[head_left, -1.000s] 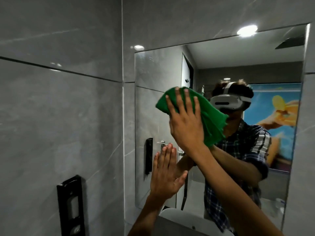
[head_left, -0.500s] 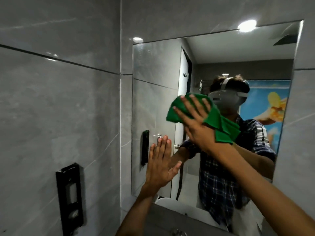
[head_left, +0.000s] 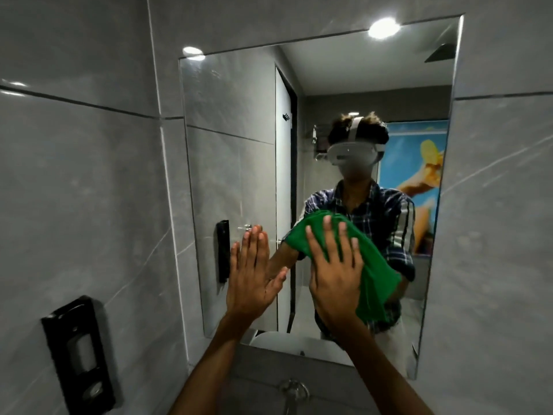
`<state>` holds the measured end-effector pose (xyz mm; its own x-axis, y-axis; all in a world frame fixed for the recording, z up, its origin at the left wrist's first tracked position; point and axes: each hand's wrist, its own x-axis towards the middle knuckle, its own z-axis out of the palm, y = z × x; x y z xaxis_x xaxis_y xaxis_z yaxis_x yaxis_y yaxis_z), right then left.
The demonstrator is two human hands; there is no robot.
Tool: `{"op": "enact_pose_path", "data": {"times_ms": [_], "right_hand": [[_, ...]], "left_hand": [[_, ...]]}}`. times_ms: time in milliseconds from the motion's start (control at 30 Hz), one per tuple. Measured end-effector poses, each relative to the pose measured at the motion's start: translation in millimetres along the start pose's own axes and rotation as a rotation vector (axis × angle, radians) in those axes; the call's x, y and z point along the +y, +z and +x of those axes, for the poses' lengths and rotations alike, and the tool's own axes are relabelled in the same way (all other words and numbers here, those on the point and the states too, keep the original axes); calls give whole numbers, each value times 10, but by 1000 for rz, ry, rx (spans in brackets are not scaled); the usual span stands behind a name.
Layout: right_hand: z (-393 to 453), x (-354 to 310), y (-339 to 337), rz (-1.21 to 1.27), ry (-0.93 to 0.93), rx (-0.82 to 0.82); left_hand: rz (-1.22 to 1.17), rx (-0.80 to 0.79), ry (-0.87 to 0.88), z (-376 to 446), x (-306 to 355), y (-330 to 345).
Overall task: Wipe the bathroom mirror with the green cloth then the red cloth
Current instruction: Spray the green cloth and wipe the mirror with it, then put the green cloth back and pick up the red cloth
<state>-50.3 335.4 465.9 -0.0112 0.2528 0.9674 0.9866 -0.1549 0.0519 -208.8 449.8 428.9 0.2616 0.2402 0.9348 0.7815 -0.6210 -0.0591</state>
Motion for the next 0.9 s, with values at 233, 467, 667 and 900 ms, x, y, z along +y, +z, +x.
{"op": "enact_pose_path", "data": {"times_ms": [233, 467, 667, 900], "right_hand": [[-1033, 140, -475, 615, 75, -241], [-2500, 308, -1743, 1044, 597, -655], [-3661, 1042, -2501, 860, 862, -1027], [-4775, 2225, -2839, 999, 1700, -1502]], "left_hand": [[-904, -173, -465, -881, 1073, -761], [-1589, -638, -1506, -2082, 2686, -1483], [-1609, -798, -2000, -2960, 3582, -1488], [-1365, -1170, -2205, -3795, 4526, -1050]]}}
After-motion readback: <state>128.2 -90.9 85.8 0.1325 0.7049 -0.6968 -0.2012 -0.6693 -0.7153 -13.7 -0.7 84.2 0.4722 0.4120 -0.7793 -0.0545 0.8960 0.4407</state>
